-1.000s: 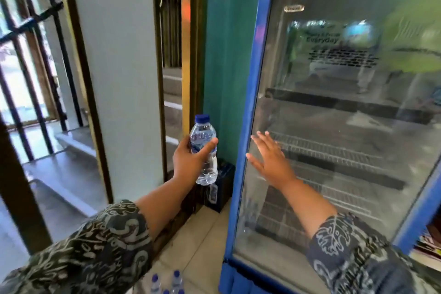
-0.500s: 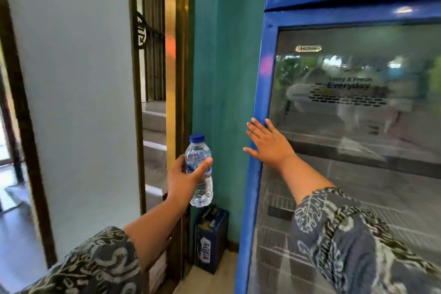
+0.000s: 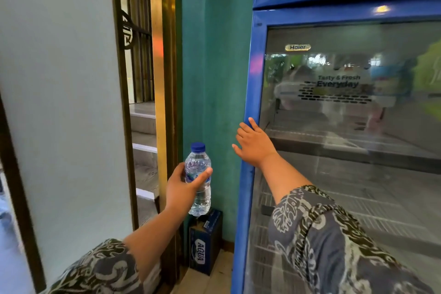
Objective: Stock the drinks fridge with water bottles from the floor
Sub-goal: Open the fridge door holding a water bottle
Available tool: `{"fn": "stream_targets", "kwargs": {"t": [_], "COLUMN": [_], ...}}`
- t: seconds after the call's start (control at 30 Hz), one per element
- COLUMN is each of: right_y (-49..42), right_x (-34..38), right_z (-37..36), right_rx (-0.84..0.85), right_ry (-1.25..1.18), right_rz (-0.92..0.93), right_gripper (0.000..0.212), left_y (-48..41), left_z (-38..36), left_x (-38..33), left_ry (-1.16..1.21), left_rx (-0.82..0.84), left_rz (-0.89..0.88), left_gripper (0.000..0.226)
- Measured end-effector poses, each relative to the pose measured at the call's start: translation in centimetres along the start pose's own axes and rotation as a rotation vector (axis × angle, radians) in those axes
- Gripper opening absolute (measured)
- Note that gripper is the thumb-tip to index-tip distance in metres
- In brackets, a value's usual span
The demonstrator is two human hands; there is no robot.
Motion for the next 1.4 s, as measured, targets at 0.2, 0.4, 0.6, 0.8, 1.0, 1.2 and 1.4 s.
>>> {"fn": "stream_targets", "kwargs": {"t": [0.2, 0.4, 0.6, 0.8, 1.0, 1.2, 1.4], "right_y": [1.6, 7.9, 16.1, 25.4, 33.6, 36.6, 39.1], "right_x": [1.1, 2.8, 4.6, 5.1, 4.4, 4.1, 3.0], "right_z": [1.6, 8.3, 14.8, 20.8, 26.5, 29.7, 29.2], "right_rx": [-0.041, -0.431, -0.614, -0.776, -0.867, -0.730, -0.528], "right_ry": [0.039, -0.029, -0.048, -0.106, -0.218, -0.107, 0.200], "right_rz": [0.043, 0.175, 0.279, 0.142, -0.268, -0.482, -0.621], "right_gripper": [0.041, 0.042, 0.040, 0.042, 0.046, 0.069, 0.089], "left_y": [2.2, 6.5, 14.4, 23.2, 28.0, 29.8, 31.7], "left_z": [1.8, 3.7, 5.0, 5.3, 5.0, 4.7, 3.2], "left_x": [-1.1, -4.2, -7.2, -9.5, -12.0, -14.9, -16.1], "left_ry": [-0.010, -0.057, -0.012, 0.002, 0.018, 0.027, 0.037], "left_rx": [-0.044, -0.159, -0.278, -0.288, -0.203, -0.115, 0.013], "left_rz": [-0.004, -0.041, -0.019, 0.007, -0.006, -0.044, -0.064], "left_gripper": [0.053, 0.035, 0.067, 0.057, 0.065, 0.071, 0.035]}}
Point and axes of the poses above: each hand's wrist, its own y-axis away from the middle knuckle, its own z-axis out of the back of the hand, x = y × z, the point moved 10 cm from there along -y, towards the middle knuckle, and after that the axes turned 2 degrees about x, right-handed, at the moved point
